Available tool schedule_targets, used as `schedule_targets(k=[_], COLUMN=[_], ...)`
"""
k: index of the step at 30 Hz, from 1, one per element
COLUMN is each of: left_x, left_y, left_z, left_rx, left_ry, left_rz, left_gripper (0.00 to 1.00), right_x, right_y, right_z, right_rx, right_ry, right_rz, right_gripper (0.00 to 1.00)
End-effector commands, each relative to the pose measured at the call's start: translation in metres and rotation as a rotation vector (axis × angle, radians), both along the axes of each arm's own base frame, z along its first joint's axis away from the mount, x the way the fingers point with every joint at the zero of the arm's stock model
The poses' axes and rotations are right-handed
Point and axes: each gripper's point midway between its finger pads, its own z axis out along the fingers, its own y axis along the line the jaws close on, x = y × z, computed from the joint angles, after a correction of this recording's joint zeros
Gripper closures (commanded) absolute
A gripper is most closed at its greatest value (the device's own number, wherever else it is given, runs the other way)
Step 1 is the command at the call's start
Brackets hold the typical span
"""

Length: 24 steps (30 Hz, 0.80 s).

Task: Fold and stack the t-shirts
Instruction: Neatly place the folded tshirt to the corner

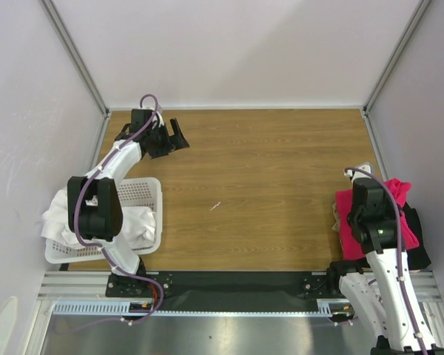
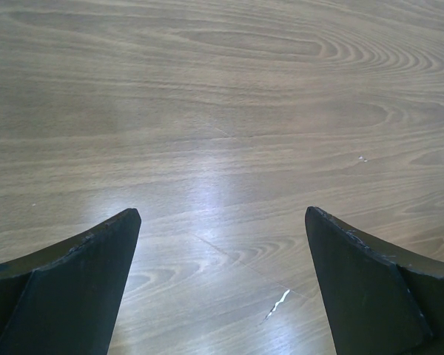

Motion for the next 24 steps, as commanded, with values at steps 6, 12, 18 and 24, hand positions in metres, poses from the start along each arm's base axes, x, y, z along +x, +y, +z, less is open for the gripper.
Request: schedule_targets(k=[6,12,18,24], left_x=[0.015,0.014,0.020,0.026], left_y=[0.026,0.031,0.048,0.053], left_z=[0.023,0.017,0.021,0.024], left_rx=[-0.013,-0.036,-0.039,-0.039], left_ry=[-0.044,-0.023,-0.031,-0.032], left_rz=[0.045,0.038,0.065,0.056], left_gripper=[0.00,0.00,0.00,0.00], right_x=[-0.006,-0.016,-0.016,-0.003], right_y=[-0.019,-0.022,-0.032,-0.039], right_z=[-0.004,-0.010,-0.006,0.009], right_rx=[-0.116,-0.120,-0.178,-0.180], right_ry=[0.079,0.122,0.160,0.163], right_rz=[-0.068,-0.070,-0.108,-0.113], right_gripper=[1.00,1.00,1.00,0.01])
